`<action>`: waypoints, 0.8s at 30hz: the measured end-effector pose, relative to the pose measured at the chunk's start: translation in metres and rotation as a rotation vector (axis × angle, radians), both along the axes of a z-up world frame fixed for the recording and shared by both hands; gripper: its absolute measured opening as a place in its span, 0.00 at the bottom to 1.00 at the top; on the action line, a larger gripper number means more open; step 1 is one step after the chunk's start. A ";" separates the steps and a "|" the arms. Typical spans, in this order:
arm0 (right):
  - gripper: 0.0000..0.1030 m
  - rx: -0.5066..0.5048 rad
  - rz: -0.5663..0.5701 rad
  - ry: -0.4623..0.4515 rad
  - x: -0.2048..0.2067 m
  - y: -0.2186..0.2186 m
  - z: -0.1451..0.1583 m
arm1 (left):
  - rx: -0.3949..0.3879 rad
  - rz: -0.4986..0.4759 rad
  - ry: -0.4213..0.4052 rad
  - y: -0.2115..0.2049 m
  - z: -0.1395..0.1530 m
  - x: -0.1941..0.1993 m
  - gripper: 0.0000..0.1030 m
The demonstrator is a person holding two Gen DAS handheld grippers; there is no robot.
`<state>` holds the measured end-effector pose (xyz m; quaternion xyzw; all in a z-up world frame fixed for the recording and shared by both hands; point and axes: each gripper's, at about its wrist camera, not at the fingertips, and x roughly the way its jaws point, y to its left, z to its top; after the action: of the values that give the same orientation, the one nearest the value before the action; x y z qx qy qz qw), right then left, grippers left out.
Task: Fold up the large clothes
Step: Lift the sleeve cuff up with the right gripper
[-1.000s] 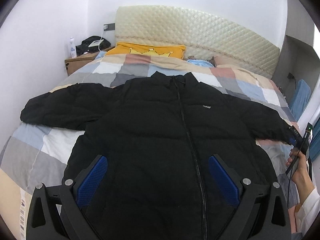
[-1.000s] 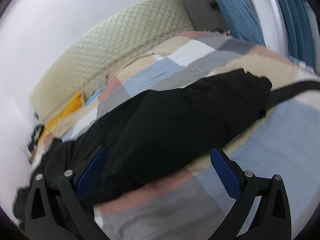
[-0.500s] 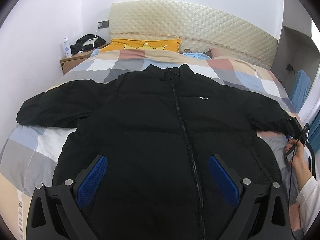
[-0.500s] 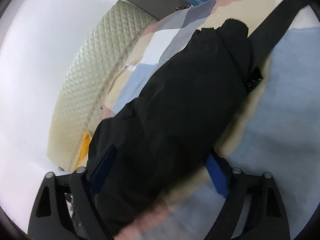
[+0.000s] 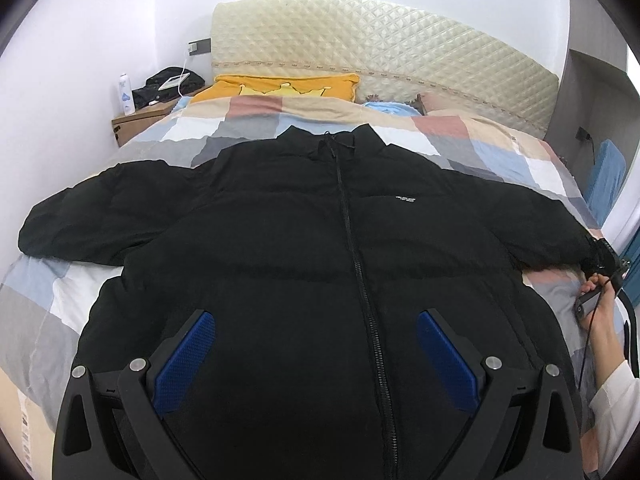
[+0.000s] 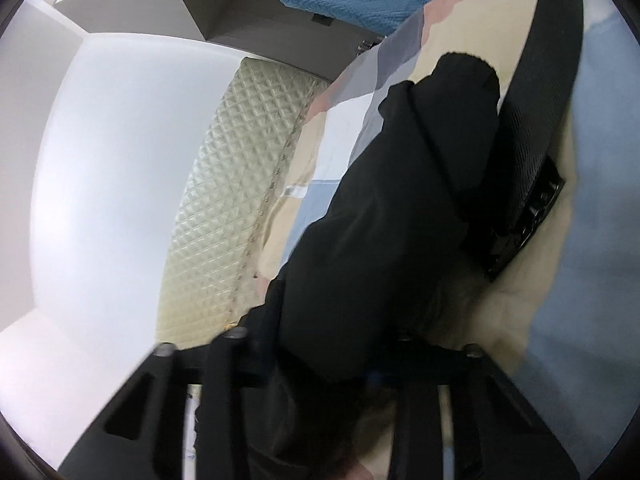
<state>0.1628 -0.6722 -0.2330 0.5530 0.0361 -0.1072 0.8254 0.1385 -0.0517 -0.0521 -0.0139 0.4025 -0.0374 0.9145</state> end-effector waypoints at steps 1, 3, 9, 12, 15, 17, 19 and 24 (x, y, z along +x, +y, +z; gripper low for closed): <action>0.27 -0.006 -0.004 0.012 -0.001 0.003 0.004 | 0.001 0.001 0.006 0.001 -0.001 0.001 0.99; 0.21 -0.026 -0.011 0.037 -0.001 0.007 0.013 | 0.008 0.006 0.016 0.002 -0.003 0.003 0.99; 0.19 -0.121 -0.008 0.067 -0.009 0.018 0.058 | 0.058 0.030 0.021 0.003 0.002 -0.003 0.99; 0.17 -0.223 0.010 0.074 -0.009 0.034 0.097 | 0.077 0.038 -0.006 0.006 0.012 -0.008 0.99; 0.17 -0.305 0.028 0.076 -0.019 0.055 0.129 | 0.063 0.035 -0.030 0.013 0.022 -0.013 0.99; 0.17 -0.379 0.037 0.086 -0.024 0.079 0.156 | 0.067 0.041 -0.058 0.017 0.029 -0.017 0.99; 0.17 -0.477 0.053 0.116 -0.019 0.100 0.185 | 0.072 0.047 -0.078 0.022 0.035 -0.022 0.99; 0.17 -0.655 0.091 0.146 -0.009 0.159 0.262 | 0.066 0.065 -0.129 0.041 0.047 -0.036 0.99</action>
<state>0.1541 -0.5128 0.0293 0.2473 0.0837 -0.1156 0.9584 0.1022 -0.0107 -0.0056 0.0057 0.3429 0.0046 0.9393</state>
